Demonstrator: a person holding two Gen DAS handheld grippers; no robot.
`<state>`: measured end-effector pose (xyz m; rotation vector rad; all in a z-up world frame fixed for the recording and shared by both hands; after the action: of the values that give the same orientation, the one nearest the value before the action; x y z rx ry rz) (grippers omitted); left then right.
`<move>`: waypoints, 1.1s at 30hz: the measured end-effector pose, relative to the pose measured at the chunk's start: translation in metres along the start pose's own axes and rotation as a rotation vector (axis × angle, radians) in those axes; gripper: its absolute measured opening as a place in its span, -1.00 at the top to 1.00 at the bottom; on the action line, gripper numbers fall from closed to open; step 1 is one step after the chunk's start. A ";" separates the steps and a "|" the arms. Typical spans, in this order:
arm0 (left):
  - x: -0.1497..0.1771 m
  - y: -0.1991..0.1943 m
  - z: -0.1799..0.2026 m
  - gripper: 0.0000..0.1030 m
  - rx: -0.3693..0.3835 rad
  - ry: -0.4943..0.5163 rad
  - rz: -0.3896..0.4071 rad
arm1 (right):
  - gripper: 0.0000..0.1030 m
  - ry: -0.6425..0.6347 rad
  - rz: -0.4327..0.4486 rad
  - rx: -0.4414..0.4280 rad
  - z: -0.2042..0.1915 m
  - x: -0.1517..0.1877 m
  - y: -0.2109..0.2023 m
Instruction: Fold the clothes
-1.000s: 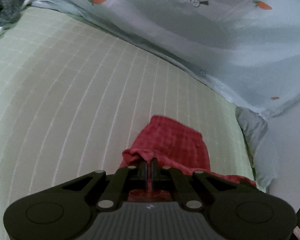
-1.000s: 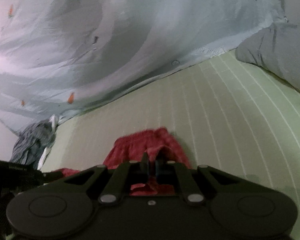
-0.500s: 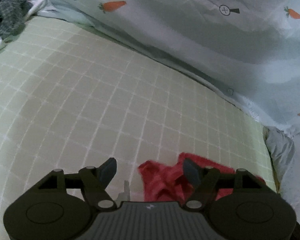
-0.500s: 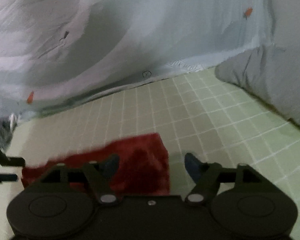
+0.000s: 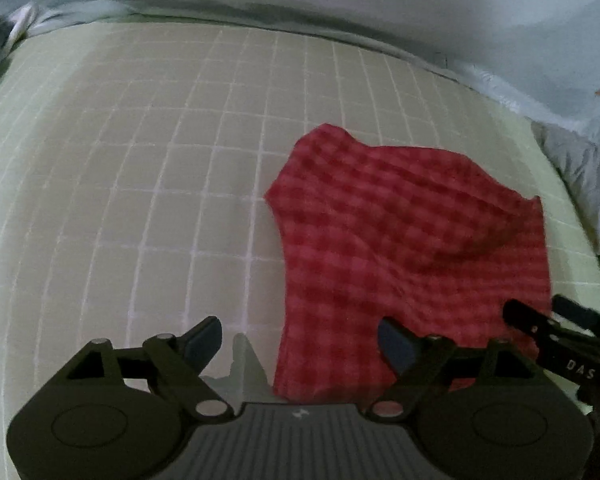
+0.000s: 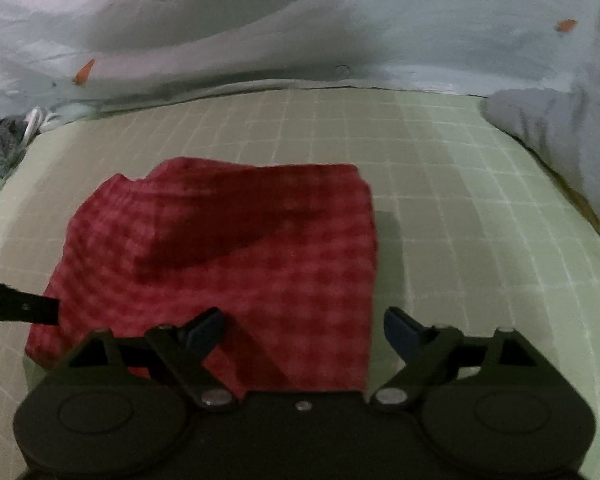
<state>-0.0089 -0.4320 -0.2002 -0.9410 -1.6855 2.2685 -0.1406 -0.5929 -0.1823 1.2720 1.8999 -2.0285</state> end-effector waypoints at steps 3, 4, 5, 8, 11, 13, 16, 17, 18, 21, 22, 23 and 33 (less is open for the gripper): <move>-0.022 0.018 -0.004 -0.66 -0.020 -0.038 0.012 | -0.73 0.042 0.022 0.028 0.006 -0.017 0.013; -0.031 0.024 -0.008 -0.66 -0.036 -0.068 0.013 | -0.73 0.071 0.029 0.050 0.010 -0.022 0.018; -0.038 0.028 -0.013 -0.66 -0.050 -0.096 0.017 | -0.73 0.101 0.035 0.069 0.015 -0.027 0.023; -0.055 0.034 -0.026 -0.66 -0.083 -0.165 0.044 | -0.73 0.207 0.042 0.080 0.029 -0.036 0.027; -0.056 0.035 -0.035 -0.66 -0.091 -0.180 0.062 | -0.77 0.259 0.058 0.068 0.033 -0.033 0.022; -0.050 0.034 -0.039 -0.66 -0.060 -0.189 0.066 | -0.79 0.293 0.053 0.031 0.032 -0.026 0.020; -0.041 0.031 -0.040 -0.68 0.022 -0.191 0.065 | -0.84 0.304 0.010 -0.035 0.022 -0.016 0.024; -0.037 0.031 -0.038 -0.73 0.050 -0.168 0.067 | -0.86 0.297 -0.003 -0.053 0.018 -0.012 0.026; -0.034 0.031 -0.034 -0.74 0.061 -0.134 0.070 | -0.90 0.264 0.000 -0.051 0.012 -0.009 0.027; -0.030 0.034 -0.018 -0.76 0.062 -0.034 0.077 | -0.91 0.177 -0.006 -0.063 -0.007 -0.005 0.029; -0.031 0.035 -0.012 -0.74 0.071 -0.012 0.082 | -0.88 0.164 -0.005 -0.075 -0.012 -0.005 0.029; -0.031 0.036 -0.006 -0.72 0.090 0.009 0.088 | -0.79 0.152 -0.004 -0.086 -0.016 -0.005 0.029; -0.009 0.021 0.016 0.78 0.288 0.044 0.010 | 0.83 0.229 -0.017 -0.277 -0.040 0.004 0.002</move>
<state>-0.0059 -0.4572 -0.2134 -0.9257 -1.2926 2.3930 -0.1224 -0.5567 -0.1816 1.4664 2.2011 -1.6095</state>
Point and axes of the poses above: each gripper's, at about its wrist camera, not at the fingertips, and y roughly the way its jaws point, z to its right, x to its underside, the point moved 3 cm from there along y, roughly the way its jaws point, and after that the axes turned 2 degrees about y, right-handed, at the moved point
